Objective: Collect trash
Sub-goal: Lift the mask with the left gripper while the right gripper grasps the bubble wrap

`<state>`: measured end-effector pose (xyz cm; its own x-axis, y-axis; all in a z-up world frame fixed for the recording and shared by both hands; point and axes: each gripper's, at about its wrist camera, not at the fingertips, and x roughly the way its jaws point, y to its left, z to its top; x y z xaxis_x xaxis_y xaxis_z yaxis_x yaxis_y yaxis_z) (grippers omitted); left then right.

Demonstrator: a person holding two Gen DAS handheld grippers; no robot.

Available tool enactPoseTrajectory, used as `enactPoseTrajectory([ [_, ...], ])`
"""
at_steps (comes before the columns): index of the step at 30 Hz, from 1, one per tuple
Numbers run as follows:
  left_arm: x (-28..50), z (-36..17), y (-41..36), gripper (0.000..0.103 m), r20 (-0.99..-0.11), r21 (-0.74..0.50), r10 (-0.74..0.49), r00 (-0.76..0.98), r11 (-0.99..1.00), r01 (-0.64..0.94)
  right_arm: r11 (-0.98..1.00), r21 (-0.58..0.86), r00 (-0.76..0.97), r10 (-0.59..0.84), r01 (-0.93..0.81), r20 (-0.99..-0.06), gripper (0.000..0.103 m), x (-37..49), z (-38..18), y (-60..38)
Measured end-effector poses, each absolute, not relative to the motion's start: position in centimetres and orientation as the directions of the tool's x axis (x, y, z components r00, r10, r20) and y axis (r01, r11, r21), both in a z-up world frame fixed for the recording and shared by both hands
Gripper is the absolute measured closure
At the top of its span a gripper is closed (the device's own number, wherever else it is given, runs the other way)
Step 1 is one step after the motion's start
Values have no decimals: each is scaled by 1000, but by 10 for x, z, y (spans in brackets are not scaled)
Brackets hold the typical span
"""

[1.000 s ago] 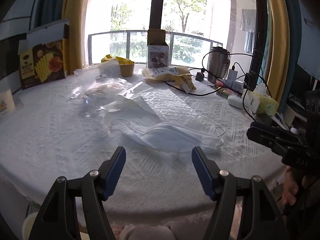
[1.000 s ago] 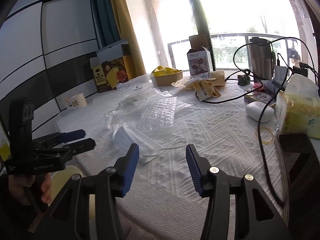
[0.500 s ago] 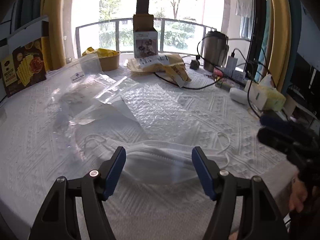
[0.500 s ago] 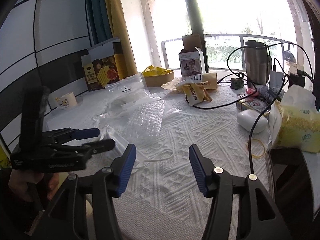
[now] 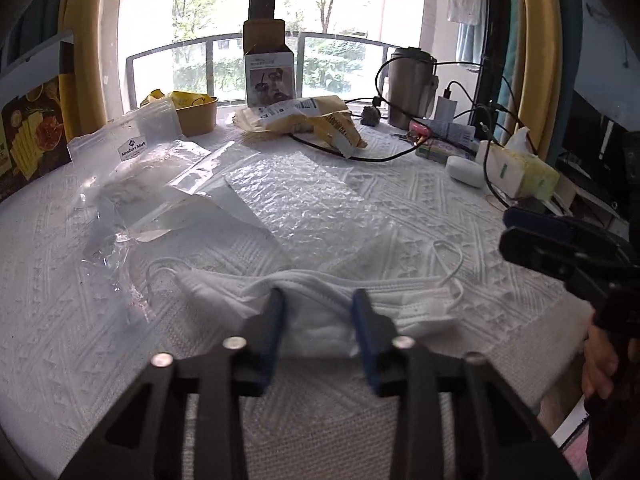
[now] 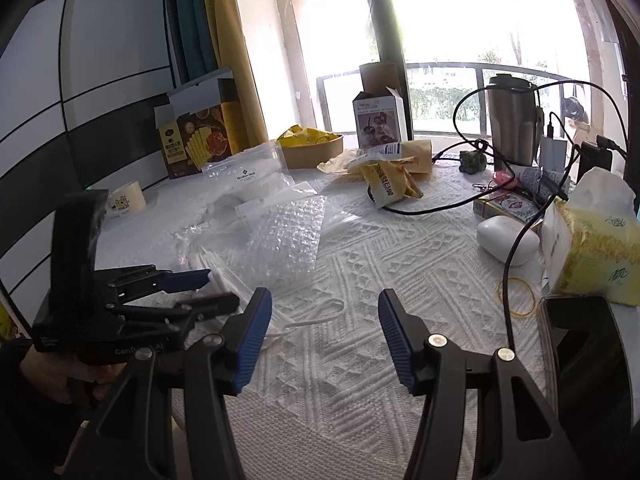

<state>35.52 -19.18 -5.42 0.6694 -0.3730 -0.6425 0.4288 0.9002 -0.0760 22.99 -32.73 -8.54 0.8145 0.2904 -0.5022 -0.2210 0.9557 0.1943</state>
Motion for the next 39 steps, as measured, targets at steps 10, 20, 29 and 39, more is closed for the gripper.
enactPoseTrajectory([
  [10, 327, -26, -157, 99, -544, -99, -387, 745, 911, 400, 956, 147, 804, 294, -255, -517, 50, 238, -80, -297],
  [20, 285, 12, -99, 99, -422, -139, -370, 828, 929, 344, 958, 47, 788, 260, -283, -558, 50, 271, -71, -261],
  [29, 270, 16, -57, 99, -364, -204, -369, 855, 928, 313, 967, 46, 700, 215, -252, -681, 22, 331, -82, -241],
  [39, 254, 12, -8, 99, -350, -195, -256, 901, 961, 197, 957, 102, 592, 249, -270, -766, 20, 360, -99, -220],
])
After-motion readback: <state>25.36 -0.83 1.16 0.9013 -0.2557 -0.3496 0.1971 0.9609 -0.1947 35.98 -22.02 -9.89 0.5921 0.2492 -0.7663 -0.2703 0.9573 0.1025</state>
